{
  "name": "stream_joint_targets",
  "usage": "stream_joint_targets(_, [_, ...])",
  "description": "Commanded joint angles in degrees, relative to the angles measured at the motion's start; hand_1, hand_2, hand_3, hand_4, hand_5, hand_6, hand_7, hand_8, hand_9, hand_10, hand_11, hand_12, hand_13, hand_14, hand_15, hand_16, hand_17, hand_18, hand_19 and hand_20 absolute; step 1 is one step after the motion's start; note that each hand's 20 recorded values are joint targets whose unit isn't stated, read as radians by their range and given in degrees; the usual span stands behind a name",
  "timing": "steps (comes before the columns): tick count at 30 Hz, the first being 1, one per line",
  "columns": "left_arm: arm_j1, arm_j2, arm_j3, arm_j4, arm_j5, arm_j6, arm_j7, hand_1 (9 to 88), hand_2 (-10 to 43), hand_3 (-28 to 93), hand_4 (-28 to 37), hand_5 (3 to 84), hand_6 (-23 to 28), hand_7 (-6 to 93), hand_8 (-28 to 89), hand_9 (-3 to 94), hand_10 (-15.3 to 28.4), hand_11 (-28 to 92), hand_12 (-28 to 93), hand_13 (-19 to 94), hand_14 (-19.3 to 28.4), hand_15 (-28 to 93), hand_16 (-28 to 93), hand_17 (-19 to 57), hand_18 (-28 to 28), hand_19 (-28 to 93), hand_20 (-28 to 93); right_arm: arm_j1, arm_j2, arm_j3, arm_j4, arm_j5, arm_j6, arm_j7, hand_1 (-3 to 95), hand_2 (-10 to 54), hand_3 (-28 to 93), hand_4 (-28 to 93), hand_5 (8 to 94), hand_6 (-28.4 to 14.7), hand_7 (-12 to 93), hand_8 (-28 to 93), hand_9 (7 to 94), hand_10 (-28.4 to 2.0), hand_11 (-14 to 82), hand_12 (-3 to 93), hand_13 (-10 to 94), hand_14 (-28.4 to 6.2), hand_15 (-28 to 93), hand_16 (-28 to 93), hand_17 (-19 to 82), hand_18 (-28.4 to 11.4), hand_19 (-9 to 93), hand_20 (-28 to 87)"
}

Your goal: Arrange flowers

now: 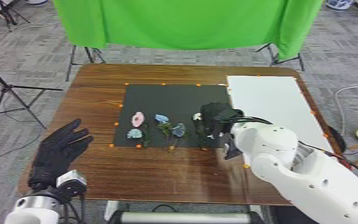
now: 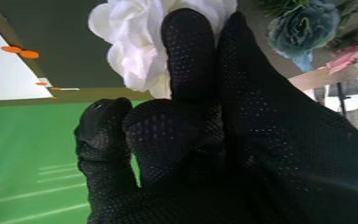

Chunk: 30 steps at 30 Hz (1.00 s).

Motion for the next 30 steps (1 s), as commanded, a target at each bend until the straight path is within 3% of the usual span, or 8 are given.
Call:
stream_joint_targets(1, [0.71, -0.24, 0.12, 0.14, 0.01, -0.33, 0.28, 26.0, 9.9, 81, -20.4, 37.6, 10.9, 15.2, -11, 35.3, 21.0, 31, 8, 26, 26.6, 51, -11, -7.7, 23.0, 64, -9, -0.22, -0.42, 1.01, -0.28, 0.46, -1.24, 2.42, 49.0, -9.5, 84, -28, 77.2, 0.8, 26, -3, 90.7, -7.5, 17.1, 37.6, 77, -6.3, 79, 18, 31, -24.7, 93, 38])
stream_joint_targets(18, [0.81, -0.29, 0.3, 0.04, -0.03, -0.09, 0.35, 26.0, 9.9, 81, -20.4, 38.1, 11.0, 15.2, -11, 35.4, 21.0, 31, 8, 26, 26.7, 51, -11, -7.7, 23.0, 64, -9, -0.75, -0.51, 1.64, -1.05, 0.74, -1.11, 3.84, 44.2, -9.5, 84, -28, 63.6, 1.4, 19, -15, 85.8, -8.7, 23.4, 34.1, 74, -8.5, 83, 17, 29, -25.3, 93, 39])
stream_joint_targets(20, [1.07, -0.32, 0.22, -0.06, -0.1, 0.07, 0.48, 26.1, 9.9, 80, -20.5, 38.1, 11.0, 15.2, -11, 35.5, 21.0, 31, 8, 26, 26.6, 51, -11, -7.7, 23.0, 64, -9, -1.08, -0.21, 1.69, -1.66, 1.84, 1.08, 4.17, 44.0, -9.5, 84, -28, 62.7, 1.4, 19, -15, 85.4, -8.7, 23.9, 33.6, 74, -8.7, 83, 17, 29, -25.4, 93, 39])
stream_joint_targets(30, [1.03, -0.3, 0.3, -0.07, -0.03, -0.01, 0.49, 26.0, 9.9, 80, -20.4, 38.2, 11.1, 15.2, -11, 35.4, 20.9, 31, 8, 26, 26.6, 51, -11, -7.6, 23.0, 64, -9, -1.82, -0.78, 3.62, -3.29, 3.42, -0.15, 4.93, 42.2, -9.5, 85, -28, 62.0, 1.9, 18, -14, 86.4, -9.7, 24.9, 30.0, 75, -9.8, 82, 17, 30, -27.5, 93, 38])
